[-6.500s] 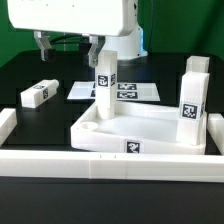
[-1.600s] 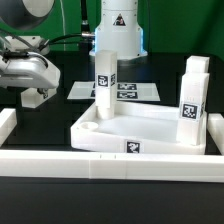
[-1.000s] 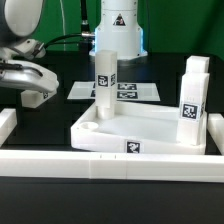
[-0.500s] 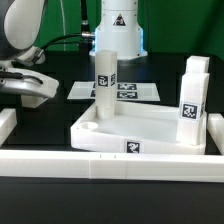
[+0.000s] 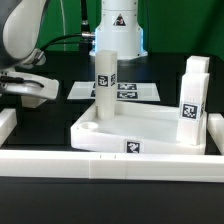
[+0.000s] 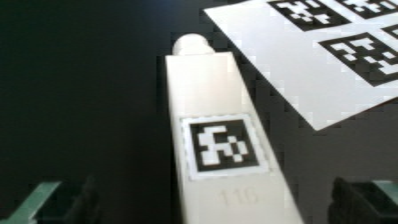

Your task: Assemble desk

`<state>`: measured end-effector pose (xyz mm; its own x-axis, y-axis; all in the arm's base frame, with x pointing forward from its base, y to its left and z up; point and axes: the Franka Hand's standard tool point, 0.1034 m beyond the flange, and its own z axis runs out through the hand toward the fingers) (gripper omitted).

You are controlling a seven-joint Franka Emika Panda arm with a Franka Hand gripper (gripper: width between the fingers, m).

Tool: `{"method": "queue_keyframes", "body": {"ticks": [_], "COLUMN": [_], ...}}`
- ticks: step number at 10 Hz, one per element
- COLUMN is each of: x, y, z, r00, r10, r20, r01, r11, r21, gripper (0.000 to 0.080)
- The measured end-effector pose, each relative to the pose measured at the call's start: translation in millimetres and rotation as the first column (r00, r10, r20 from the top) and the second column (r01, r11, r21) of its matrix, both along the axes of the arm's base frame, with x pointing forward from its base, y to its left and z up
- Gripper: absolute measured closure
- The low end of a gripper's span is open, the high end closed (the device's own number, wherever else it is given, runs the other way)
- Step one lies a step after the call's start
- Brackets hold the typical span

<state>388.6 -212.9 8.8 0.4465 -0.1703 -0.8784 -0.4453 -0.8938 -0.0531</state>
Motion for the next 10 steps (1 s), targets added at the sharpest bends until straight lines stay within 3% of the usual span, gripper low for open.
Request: {"method": "queue_keyframes", "body": {"ticks": [3,4,5,7,10], "x": [-0.3,-0.3,-0.2,0.0,-0.1], "y": [-1.1,-1.9,-2.1,-2.1,-2.4], "z": [-1.4,-2.0,-2.0,-1.9,-1.9], "r00": [1.000,1.000,1.000,1.000,1.000], "r10": [0.000,0.000,0.000,0.000,0.000], "r20": [0.006,0.008,0.009,0.010,0.010], "r01": [0.000,0.000,0.000,0.000,0.001], "r11": [1.000,1.000,1.000,1.000,1.000], "r21": [-0.005,-0.007,-0.007,-0.007,-0.008], "gripper": [0.0150,0.0274,0.0274,0.0512,0.0511]}}
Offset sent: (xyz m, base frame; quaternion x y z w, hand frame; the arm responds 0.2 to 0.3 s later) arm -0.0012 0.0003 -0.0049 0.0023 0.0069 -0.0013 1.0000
